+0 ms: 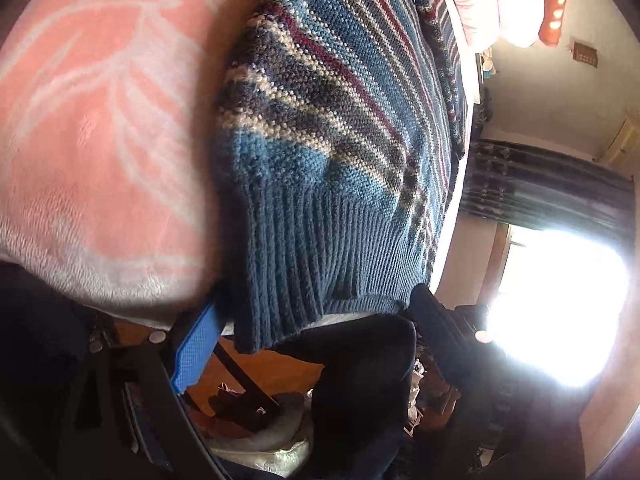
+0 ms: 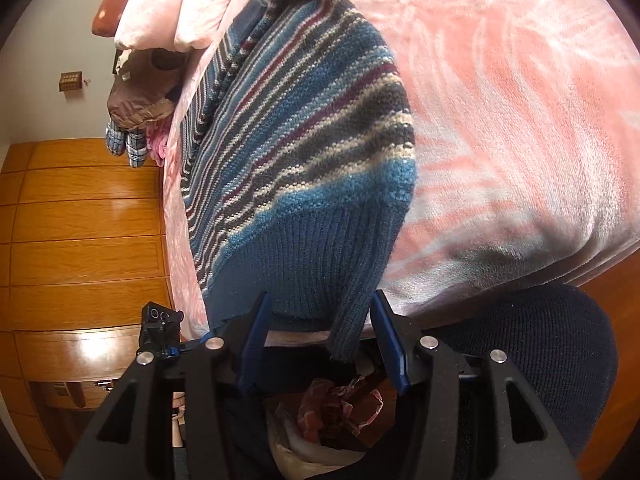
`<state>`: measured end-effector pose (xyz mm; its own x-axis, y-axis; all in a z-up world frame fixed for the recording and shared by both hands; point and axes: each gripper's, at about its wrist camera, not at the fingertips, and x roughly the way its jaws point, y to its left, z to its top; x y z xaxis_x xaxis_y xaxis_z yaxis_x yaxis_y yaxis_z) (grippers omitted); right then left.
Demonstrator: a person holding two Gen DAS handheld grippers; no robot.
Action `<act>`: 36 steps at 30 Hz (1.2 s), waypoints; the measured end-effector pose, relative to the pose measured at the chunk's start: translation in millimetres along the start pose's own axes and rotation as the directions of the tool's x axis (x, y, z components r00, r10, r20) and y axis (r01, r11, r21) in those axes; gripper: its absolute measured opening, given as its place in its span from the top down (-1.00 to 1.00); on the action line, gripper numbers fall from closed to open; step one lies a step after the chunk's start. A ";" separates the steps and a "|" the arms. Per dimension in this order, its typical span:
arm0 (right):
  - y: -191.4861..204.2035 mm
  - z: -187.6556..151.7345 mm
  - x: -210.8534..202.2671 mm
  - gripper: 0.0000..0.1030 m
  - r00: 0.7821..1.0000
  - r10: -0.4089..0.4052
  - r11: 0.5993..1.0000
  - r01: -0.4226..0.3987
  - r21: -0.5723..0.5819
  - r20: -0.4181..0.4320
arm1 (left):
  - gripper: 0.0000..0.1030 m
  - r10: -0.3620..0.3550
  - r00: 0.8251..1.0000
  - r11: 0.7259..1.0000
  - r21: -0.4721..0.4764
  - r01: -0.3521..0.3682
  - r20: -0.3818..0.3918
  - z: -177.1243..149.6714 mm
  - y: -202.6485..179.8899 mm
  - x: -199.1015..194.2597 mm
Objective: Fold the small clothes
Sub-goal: 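Grasp the ribbed hem with both tools and fold it up toward the collar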
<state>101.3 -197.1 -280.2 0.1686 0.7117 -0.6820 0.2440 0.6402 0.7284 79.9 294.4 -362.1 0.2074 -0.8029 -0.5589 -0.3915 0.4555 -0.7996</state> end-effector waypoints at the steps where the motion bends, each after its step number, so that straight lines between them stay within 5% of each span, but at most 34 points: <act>1: -1.7 -0.1 0.9 -0.01 1.000 -0.002 1.000 0.002 0.004 -0.002 | -0.63 0.002 1.000 1.000 0.003 -0.002 0.004 0.8 -0.5 -0.5; 3: -3.4 -0.2 5.1 0.01 1.000 0.001 1.000 -0.001 0.013 -0.006 | -0.24 0.022 1.000 1.000 0.005 -0.022 0.014 1.9 -0.4 -1.0; 5: -2.9 -0.5 8.5 0.06 1.000 -0.002 1.000 0.002 0.010 -0.009 | 0.44 0.043 0.999 0.999 -0.007 -0.043 0.010 2.9 2.2 -0.3; 7: -2.8 -1.3 10.7 0.18 1.000 -0.003 1.000 0.004 0.005 -0.012 | 0.79 0.046 0.999 0.999 -0.021 -0.046 -0.003 3.0 6.3 0.6; 9: -2.7 -2.0 11.1 0.58 1.000 -0.014 1.000 0.013 -0.006 -0.009 | 0.84 0.045 0.999 0.999 -0.023 -0.045 0.004 1.7 6.7 -1.5; 12: -1.1 -4.5 4.2 0.82 1.000 0.001 1.000 -0.001 -0.016 0.014 | 0.86 0.023 0.999 1.000 -0.013 -0.022 0.038 -0.8 2.5 -9.9; 22: 50.1 4.1 -45.8 0.84 0.989 0.103 0.987 -0.088 -0.133 0.110 | 0.88 -0.120 0.982 0.988 0.115 0.103 0.149 -14.7 -48.8 -69.3; 36: 118.3 96.1 -67.8 0.84 0.974 0.126 0.973 -0.084 -0.214 0.187 | 0.87 -0.124 0.968 0.974 0.213 0.077 0.216 49.0 -136.2 -100.3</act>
<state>210.6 -197.5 -154.1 0.3739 0.7196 -0.5851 0.0188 0.6248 0.7805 156.3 331.8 -208.0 0.4431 -0.7508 -0.4898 -0.1740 0.4639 -0.8686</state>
